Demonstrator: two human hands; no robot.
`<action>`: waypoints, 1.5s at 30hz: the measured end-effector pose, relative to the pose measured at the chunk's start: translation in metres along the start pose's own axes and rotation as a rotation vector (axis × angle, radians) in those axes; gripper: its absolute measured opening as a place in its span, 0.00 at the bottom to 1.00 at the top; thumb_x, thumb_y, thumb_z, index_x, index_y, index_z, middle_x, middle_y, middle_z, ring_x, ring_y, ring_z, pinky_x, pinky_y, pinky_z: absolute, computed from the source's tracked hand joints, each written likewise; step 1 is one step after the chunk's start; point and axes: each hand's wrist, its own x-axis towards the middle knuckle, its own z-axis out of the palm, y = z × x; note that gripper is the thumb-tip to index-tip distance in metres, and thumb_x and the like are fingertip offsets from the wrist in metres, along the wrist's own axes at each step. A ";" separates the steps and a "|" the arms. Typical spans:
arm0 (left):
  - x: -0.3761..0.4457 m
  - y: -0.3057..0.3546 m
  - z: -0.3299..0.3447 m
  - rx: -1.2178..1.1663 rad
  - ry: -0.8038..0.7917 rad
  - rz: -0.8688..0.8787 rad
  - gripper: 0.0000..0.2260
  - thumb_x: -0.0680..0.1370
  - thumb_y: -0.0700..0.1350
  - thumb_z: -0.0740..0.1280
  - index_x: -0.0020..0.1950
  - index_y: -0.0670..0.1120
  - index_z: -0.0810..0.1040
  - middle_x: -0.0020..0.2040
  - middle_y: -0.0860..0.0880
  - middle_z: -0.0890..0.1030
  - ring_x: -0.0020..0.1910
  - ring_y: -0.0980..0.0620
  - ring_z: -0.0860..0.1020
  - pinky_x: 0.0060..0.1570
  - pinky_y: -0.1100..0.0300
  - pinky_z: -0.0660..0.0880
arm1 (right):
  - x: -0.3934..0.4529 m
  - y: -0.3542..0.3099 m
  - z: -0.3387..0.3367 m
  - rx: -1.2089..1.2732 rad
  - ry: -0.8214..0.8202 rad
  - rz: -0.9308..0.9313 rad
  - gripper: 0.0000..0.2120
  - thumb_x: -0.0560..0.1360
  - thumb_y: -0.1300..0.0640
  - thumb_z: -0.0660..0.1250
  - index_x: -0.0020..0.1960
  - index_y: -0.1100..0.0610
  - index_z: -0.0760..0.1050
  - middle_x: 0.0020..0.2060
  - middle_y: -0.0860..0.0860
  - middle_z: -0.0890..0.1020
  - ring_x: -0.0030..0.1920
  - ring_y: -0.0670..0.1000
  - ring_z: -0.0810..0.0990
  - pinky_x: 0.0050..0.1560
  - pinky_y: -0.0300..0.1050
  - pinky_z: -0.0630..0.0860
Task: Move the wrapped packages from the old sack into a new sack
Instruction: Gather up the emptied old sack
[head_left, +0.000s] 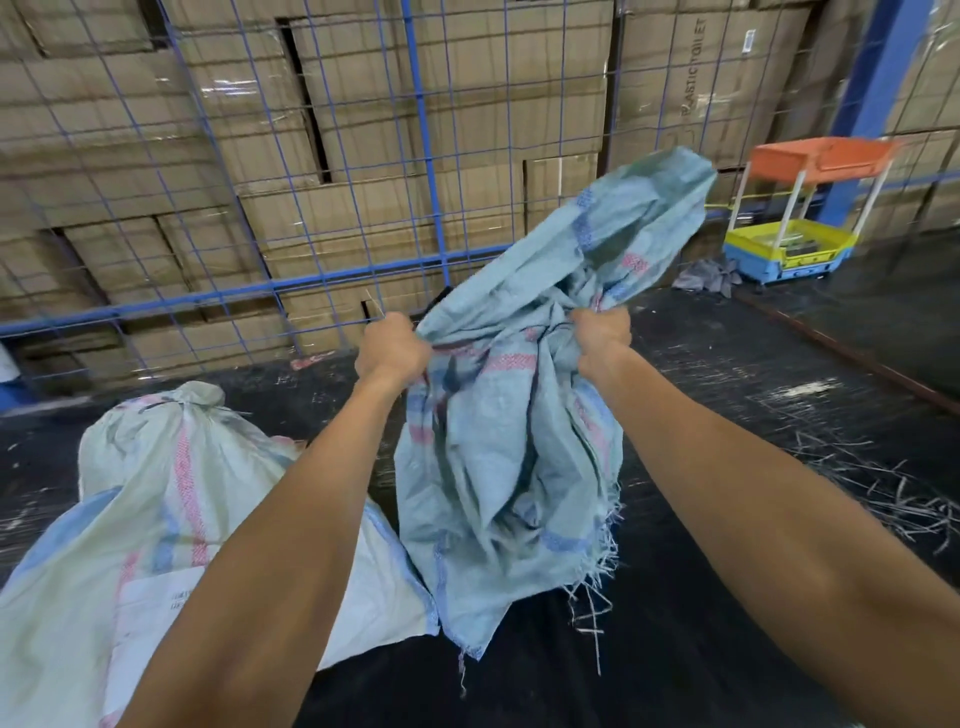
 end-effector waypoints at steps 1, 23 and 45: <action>0.003 0.002 -0.006 -0.014 0.084 -0.005 0.05 0.75 0.43 0.68 0.40 0.45 0.74 0.46 0.42 0.80 0.44 0.41 0.78 0.42 0.50 0.76 | 0.005 -0.001 -0.002 -0.022 -0.038 0.046 0.26 0.71 0.56 0.72 0.67 0.59 0.70 0.52 0.55 0.78 0.50 0.56 0.80 0.51 0.55 0.81; -0.014 0.084 -0.030 -0.717 -0.334 0.270 0.20 0.68 0.44 0.79 0.58 0.49 0.78 0.51 0.52 0.85 0.50 0.53 0.84 0.50 0.60 0.80 | -0.043 -0.095 0.016 0.198 -0.831 0.058 0.18 0.83 0.54 0.59 0.68 0.62 0.72 0.61 0.62 0.80 0.60 0.59 0.81 0.59 0.54 0.79; 0.023 -0.002 -0.011 -0.725 0.290 -0.367 0.15 0.79 0.44 0.65 0.65 0.44 0.75 0.59 0.46 0.80 0.53 0.43 0.78 0.49 0.52 0.77 | -0.033 -0.072 0.001 -0.676 -0.562 -0.164 0.21 0.71 0.42 0.74 0.42 0.61 0.76 0.45 0.54 0.80 0.43 0.53 0.78 0.45 0.47 0.76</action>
